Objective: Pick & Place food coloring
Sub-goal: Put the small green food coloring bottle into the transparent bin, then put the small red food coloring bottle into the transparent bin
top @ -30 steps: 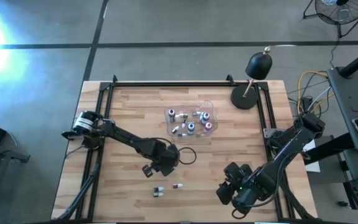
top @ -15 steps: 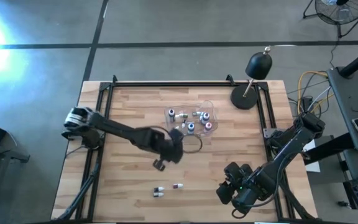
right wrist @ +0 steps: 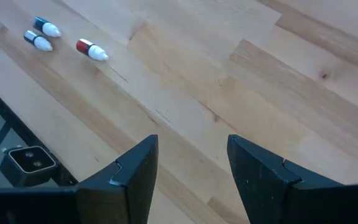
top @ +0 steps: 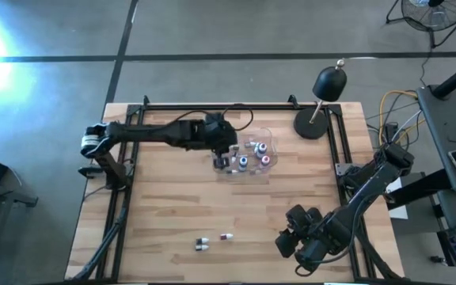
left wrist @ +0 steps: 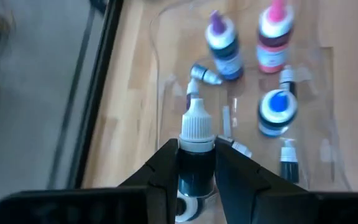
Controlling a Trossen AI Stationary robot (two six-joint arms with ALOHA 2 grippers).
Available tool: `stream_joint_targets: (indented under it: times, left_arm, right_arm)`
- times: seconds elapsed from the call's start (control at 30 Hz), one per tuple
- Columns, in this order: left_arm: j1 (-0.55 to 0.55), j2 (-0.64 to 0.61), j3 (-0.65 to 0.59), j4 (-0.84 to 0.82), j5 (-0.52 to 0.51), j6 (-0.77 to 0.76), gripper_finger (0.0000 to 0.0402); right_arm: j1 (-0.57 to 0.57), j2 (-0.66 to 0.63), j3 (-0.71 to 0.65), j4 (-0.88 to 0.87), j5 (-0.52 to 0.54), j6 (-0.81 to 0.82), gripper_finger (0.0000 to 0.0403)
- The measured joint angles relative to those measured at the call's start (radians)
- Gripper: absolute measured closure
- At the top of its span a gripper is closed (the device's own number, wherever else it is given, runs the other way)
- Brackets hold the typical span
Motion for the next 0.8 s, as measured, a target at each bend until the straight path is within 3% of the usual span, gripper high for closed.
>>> stream_joint_targets:
  times: [0.17, 0.33, 0.43, 0.6, 0.8]
  left_arm:
    - [0.005, 0.011, -0.003, 0.002, 0.059, -0.043, 0.0314]
    - [-0.017, 0.014, -0.003, -0.005, 0.005, -0.021, 0.0265]
    - [-0.05, -0.007, 0.009, -0.095, -0.003, -0.023, 0.0246]
    - [-0.183, -0.115, -0.021, -0.173, 0.266, -0.121, 0.0242]
    - [-0.434, -0.183, -0.243, -0.185, 0.261, -0.139, 0.0241]
  right_arm:
    - [0.0, 0.0, 0.0, -0.001, 0.0, 0.004, 0.0216]
    - [0.0, 0.0, 0.0, -0.003, 0.001, 0.004, 0.0216]
    - [0.0, 0.0, 0.0, -0.004, 0.002, 0.011, 0.0216]
    - [0.0, 0.0, 0.0, -0.003, 0.002, 0.014, 0.0216]
    - [0.0, 0.0, 0.0, -0.005, 0.002, 0.006, 0.0216]
